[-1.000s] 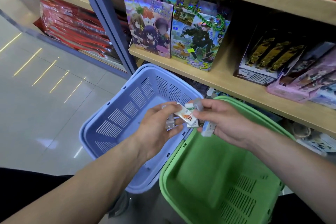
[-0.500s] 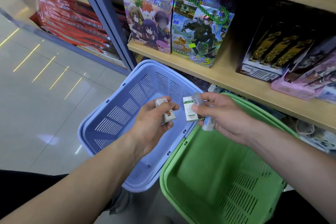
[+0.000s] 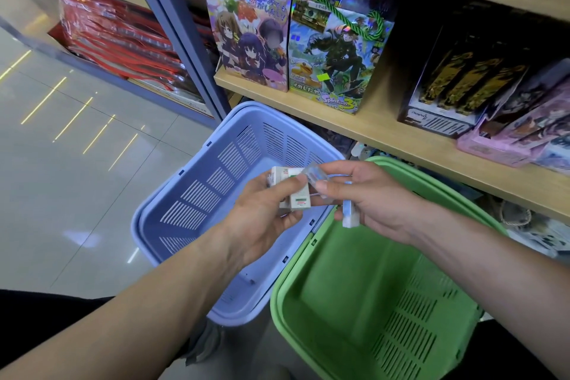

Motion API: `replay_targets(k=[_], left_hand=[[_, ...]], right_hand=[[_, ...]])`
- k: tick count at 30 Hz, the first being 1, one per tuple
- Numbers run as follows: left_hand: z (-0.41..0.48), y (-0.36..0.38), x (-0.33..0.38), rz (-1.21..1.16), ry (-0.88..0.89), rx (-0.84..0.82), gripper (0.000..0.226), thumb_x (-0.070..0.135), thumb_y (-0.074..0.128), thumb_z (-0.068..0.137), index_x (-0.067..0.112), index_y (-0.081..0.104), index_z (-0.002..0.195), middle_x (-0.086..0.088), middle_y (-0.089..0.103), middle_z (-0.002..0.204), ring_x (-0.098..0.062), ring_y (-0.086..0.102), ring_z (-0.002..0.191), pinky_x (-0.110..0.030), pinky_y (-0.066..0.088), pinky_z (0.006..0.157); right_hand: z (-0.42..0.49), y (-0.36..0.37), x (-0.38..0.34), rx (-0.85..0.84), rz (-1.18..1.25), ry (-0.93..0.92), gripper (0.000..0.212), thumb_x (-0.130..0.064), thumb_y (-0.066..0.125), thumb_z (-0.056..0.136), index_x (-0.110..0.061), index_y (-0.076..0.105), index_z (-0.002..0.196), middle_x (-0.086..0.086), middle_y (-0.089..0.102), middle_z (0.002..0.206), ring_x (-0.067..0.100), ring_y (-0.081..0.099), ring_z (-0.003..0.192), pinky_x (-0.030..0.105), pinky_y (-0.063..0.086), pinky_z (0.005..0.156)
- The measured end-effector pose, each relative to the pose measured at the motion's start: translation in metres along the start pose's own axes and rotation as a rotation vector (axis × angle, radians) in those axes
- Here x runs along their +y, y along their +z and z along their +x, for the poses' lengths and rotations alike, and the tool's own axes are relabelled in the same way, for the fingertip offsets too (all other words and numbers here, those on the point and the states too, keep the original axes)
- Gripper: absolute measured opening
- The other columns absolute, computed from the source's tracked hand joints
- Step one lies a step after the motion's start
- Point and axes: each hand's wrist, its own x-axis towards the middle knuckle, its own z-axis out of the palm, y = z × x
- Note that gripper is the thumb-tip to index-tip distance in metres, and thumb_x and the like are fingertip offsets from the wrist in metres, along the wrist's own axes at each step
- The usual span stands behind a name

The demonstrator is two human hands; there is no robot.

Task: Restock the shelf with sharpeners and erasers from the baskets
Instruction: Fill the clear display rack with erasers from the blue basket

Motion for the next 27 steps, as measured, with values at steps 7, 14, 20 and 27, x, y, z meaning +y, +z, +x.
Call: replay_targets(k=[7, 14, 20, 27], left_hand=[[0.0, -0.004, 0.002, -0.048, 0.024, 0.029, 0.023, 0.013, 0.063, 0.097, 0.005, 0.061, 0.119, -0.007, 0.075, 0.086, -0.016, 0.072, 0.077, -0.029, 0.056, 0.069], [0.003, -0.002, -0.002, 0.025, 0.072, -0.01, 0.034, 0.022, 0.077, 0.086, 0.013, 0.058, 0.112, -0.006, 0.069, 0.094, -0.019, 0.068, 0.086, -0.029, 0.055, 0.069], [0.004, 0.0, 0.001, 0.031, 0.074, 0.027, 0.024, 0.01, 0.074, 0.088, 0.015, 0.062, 0.108, -0.005, 0.069, 0.088, -0.022, 0.071, 0.083, -0.032, 0.06, 0.073], [0.004, 0.005, 0.003, 0.014, 0.068, 0.052, 0.021, 0.002, 0.069, 0.09, 0.014, 0.063, 0.107, -0.009, 0.07, 0.09, -0.028, 0.068, 0.083, -0.029, 0.06, 0.065]], right_hand=[[0.001, 0.002, -0.002, 0.036, -0.084, 0.068, 0.017, -0.009, 0.062, 0.098, -0.011, 0.064, 0.114, 0.009, 0.078, 0.099, 0.017, 0.076, 0.091, 0.021, 0.045, 0.046], [0.002, 0.0, 0.0, 0.112, -0.216, 0.041, 0.016, -0.02, 0.076, 0.088, -0.019, 0.068, 0.103, 0.0, 0.074, 0.089, 0.016, 0.076, 0.084, 0.022, 0.038, 0.049], [0.003, 0.0, 0.003, 0.048, -0.115, 0.065, 0.017, -0.012, 0.064, 0.097, -0.014, 0.068, 0.114, 0.009, 0.072, 0.088, 0.016, 0.073, 0.075, 0.02, 0.044, 0.047], [-0.002, -0.02, 0.007, 0.026, 0.054, -0.004, 0.05, 0.025, 0.039, 0.09, -0.011, 0.062, 0.117, 0.016, 0.071, 0.113, 0.023, 0.073, 0.102, 0.033, 0.061, 0.084]])
